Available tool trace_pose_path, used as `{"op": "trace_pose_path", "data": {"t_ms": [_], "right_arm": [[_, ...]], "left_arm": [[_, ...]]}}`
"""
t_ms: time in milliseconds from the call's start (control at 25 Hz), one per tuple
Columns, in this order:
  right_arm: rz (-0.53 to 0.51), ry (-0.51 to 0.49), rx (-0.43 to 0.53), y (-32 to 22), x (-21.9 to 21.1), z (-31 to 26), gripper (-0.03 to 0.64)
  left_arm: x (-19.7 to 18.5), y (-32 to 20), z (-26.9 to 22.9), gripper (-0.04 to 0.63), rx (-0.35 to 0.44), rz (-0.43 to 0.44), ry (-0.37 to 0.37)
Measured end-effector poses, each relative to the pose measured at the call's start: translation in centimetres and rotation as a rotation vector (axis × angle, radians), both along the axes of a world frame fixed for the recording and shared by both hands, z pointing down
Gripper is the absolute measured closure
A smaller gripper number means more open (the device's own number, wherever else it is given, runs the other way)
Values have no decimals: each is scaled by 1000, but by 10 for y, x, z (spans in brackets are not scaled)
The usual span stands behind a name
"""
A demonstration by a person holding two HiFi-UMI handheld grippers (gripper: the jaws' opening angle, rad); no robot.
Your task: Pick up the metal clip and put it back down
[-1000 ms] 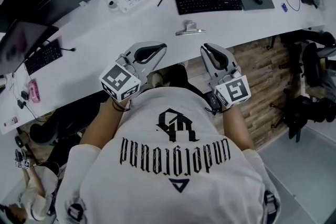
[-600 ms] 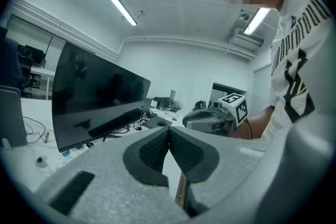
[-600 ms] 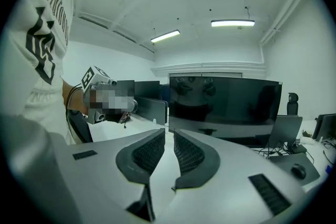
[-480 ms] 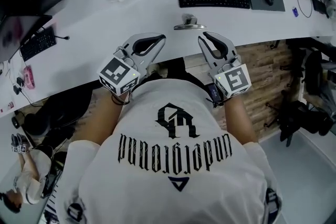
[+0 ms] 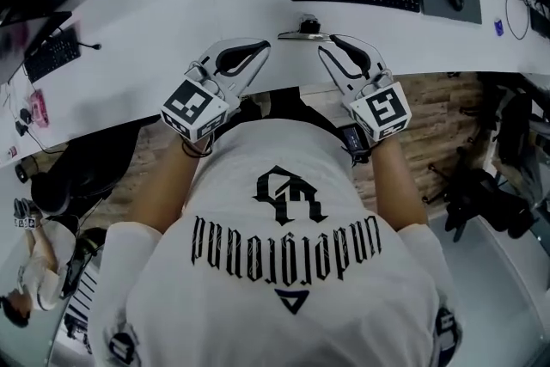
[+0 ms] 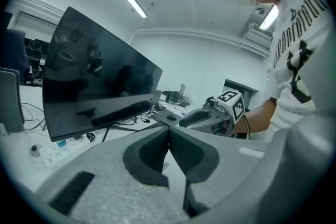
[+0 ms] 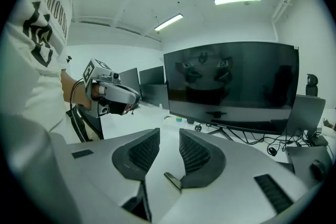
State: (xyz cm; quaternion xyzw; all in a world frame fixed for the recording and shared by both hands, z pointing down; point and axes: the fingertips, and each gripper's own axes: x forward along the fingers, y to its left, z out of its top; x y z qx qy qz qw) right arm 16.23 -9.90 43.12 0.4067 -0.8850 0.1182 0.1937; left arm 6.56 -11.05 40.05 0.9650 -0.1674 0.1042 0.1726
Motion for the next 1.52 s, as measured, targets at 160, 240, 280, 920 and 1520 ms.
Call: {"op": "trace_pose_path", "data": {"t_ms": [160,240,280,920,1520], "right_arm": [[-47,6,-47,-14,9,24,508],[-69,3,-69,-19,11,36,506],[-81,3,-79,-21,12,42,505],[-257,73,-266,-52,26,152,505],[-362,103,-364,-55,23,217,505]], "left_arm": [[9,-13,18,581,-23,-20,-26],[12,-15,29,581,-39,-27,-42],[13,-16,33,581,-47,-29,-48],[37,-44,124,581,-147,-59,-150],[52,-41,181,581,-204,-30,-197]]}}
